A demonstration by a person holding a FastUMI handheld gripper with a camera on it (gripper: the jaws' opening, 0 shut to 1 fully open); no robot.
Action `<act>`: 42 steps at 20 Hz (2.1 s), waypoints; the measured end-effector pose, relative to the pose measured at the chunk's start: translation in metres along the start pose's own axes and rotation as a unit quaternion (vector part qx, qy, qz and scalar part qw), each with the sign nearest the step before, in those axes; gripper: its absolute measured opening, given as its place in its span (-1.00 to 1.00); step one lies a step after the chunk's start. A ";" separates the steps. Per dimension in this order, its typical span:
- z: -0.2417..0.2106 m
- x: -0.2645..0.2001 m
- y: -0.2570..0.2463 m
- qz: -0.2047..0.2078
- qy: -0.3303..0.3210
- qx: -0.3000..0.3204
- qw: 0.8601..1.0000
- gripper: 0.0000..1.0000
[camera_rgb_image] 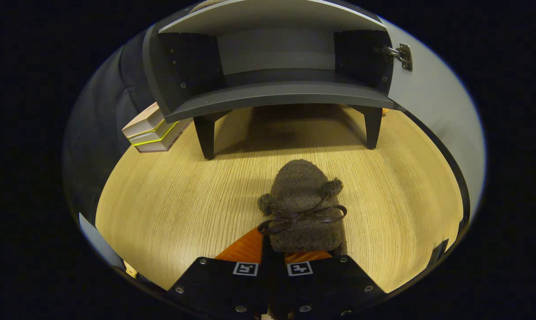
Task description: Open the shoe cabinet door, grab the shoes and put them into the shoe cabinet, then close the shoe cabinet door.
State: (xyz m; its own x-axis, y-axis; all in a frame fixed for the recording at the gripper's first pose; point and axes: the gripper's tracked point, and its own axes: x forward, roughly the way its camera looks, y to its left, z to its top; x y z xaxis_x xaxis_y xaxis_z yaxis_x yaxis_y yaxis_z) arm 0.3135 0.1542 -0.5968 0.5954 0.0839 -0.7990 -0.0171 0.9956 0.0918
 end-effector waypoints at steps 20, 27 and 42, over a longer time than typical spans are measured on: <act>0.100 -0.147 0.012 -0.048 -0.091 -0.002 0.995 -0.95; 0.157 -0.222 0.017 -0.054 -0.148 -0.003 0.987 -0.95; 0.360 -0.197 -0.004 -0.018 -0.220 0.010 0.975 -0.95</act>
State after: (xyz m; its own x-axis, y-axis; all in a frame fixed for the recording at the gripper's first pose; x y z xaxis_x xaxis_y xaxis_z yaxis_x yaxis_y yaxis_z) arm 0.4849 0.1186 -0.2256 0.8825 0.0192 -0.4699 0.0226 0.9963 0.0832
